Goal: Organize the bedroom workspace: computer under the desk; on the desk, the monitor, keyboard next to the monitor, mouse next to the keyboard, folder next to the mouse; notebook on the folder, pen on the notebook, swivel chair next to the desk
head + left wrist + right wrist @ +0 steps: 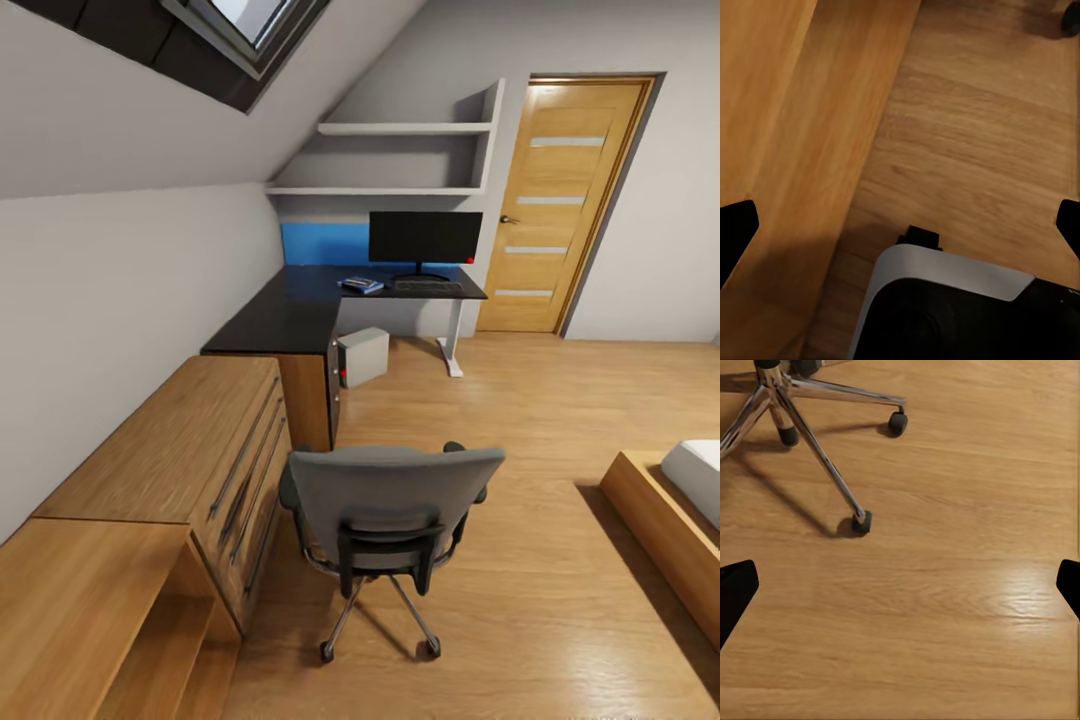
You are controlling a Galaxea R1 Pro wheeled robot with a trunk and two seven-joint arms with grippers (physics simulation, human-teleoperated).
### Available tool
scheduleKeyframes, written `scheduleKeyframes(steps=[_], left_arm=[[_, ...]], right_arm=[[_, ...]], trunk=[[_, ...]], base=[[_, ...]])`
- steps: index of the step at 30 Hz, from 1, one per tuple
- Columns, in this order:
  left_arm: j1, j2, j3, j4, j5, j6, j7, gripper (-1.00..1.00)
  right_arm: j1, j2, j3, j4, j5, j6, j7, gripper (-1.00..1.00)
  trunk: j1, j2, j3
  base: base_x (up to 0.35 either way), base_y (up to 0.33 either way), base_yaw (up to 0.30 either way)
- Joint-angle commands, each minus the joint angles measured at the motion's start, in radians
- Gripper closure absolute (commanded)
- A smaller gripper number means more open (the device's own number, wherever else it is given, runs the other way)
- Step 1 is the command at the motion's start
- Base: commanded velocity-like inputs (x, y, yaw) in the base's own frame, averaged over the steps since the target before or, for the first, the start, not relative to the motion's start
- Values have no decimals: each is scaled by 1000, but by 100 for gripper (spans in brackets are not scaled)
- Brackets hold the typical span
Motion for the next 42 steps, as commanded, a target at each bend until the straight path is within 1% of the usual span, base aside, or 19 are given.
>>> scheduleKeyframes(steps=[1, 26, 42], left_arm=[[0, 1, -9, -2, 9, -2, 7, -100], [0, 3, -9, -2, 10, -3, 6, -100], [0, -1, -9, -1, 10, -5, 7, -100]], right_arm=[[0, 0, 8, -1, -1, 0, -9, -100], [0, 1, 11, -1, -1, 0, -9, -100], [0, 0, 10, -1, -1, 5, -9, -100]], trunk=[[4, -8, -4], [100, -183, -82], [161, -295, -132]], base=[[-14, -62, 0], [-15, -5, 0], [0, 0, 0]])
